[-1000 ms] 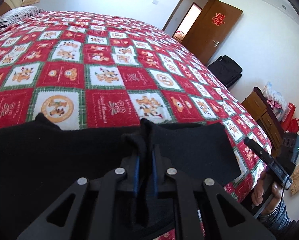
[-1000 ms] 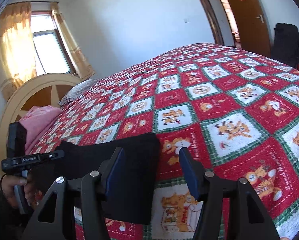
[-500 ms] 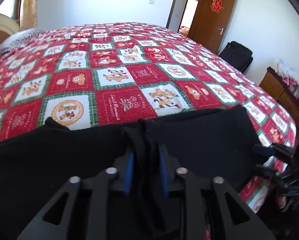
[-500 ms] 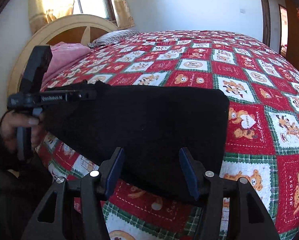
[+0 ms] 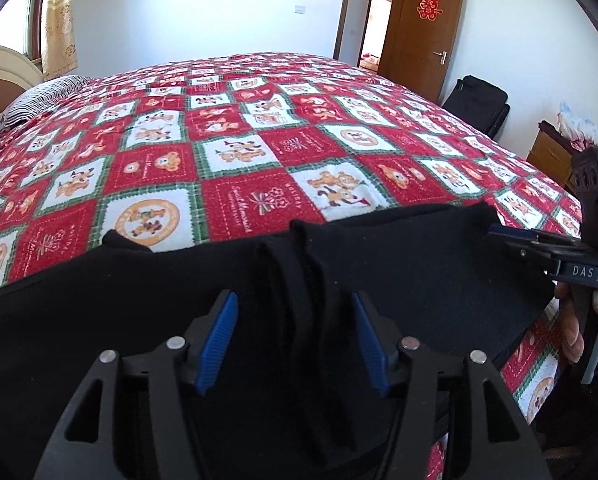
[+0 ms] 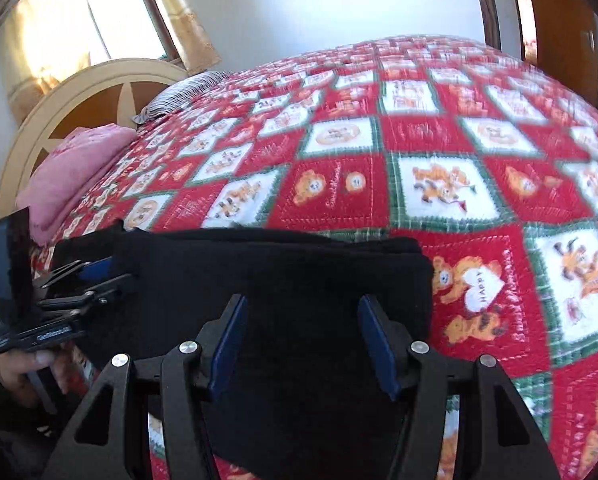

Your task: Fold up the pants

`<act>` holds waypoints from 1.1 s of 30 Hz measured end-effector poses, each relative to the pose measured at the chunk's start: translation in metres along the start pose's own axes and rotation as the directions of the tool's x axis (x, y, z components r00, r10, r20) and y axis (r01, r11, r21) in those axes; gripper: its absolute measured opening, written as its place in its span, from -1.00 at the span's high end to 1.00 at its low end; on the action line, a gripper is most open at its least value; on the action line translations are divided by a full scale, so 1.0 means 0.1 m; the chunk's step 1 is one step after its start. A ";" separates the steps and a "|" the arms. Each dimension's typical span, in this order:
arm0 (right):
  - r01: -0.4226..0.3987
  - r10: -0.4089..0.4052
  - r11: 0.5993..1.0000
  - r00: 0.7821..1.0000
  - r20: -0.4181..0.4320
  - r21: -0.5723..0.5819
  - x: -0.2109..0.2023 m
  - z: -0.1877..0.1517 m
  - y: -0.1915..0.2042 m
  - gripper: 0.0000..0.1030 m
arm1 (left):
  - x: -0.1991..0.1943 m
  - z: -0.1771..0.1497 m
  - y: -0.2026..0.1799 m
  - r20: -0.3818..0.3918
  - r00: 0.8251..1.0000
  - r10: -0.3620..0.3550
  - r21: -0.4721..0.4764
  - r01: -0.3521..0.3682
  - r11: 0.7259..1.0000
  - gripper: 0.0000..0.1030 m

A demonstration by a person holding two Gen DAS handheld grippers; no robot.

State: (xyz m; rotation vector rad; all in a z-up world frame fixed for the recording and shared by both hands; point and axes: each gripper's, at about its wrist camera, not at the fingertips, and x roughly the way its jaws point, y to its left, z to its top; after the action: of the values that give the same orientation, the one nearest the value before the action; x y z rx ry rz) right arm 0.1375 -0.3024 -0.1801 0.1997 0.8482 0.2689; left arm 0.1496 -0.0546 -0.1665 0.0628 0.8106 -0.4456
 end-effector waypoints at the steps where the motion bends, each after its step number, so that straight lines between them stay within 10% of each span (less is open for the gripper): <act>1: 0.006 -0.006 1.000 1.000 -0.004 -0.011 -0.01 0.00 0.02 -0.15 | 0.01 0.00 -0.01 0.002 1.000 0.002 0.000 -0.002 1.000 -0.22; 21: -0.105 0.085 0.902 0.994 -0.067 -0.419 0.11 -0.64 1.35 -0.34 | -0.11 -0.08 0.15 0.023 0.999 0.029 -0.056 -0.027 0.998 -0.64; 33: -0.141 0.125 0.930 0.990 -0.068 -0.340 0.12 -0.57 1.25 -0.35 | -0.53 -0.09 0.76 0.088 0.987 0.135 -0.112 -0.125 0.986 -0.71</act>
State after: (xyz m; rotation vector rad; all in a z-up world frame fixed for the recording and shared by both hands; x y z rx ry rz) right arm 0.0830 -0.1760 -0.1904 -0.0774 0.8199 0.5458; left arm 0.1427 0.0352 -0.1431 -0.0042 0.7304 -0.2795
